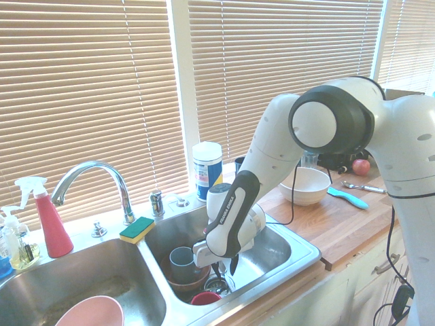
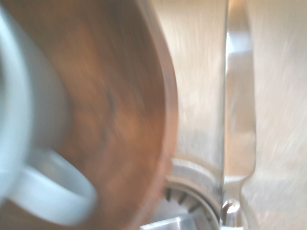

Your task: Put the knife into the sink

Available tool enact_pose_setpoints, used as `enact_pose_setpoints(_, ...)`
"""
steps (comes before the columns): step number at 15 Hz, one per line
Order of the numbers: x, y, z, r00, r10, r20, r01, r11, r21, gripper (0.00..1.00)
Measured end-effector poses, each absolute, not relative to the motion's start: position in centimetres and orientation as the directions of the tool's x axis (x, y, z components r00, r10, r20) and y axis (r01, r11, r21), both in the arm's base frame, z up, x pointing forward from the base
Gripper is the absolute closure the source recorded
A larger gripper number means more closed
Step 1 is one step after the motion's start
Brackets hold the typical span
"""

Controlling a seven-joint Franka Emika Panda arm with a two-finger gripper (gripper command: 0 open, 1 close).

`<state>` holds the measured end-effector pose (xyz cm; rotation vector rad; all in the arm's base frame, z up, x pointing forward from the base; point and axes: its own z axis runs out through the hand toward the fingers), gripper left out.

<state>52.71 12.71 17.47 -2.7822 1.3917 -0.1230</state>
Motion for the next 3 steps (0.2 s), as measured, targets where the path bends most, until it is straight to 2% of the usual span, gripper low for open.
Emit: enact_pose_setpoints(3,52.9,12.7,25.0,0.596,-0.8,0.066,-0.796,-0.6,-0.083,0.0)
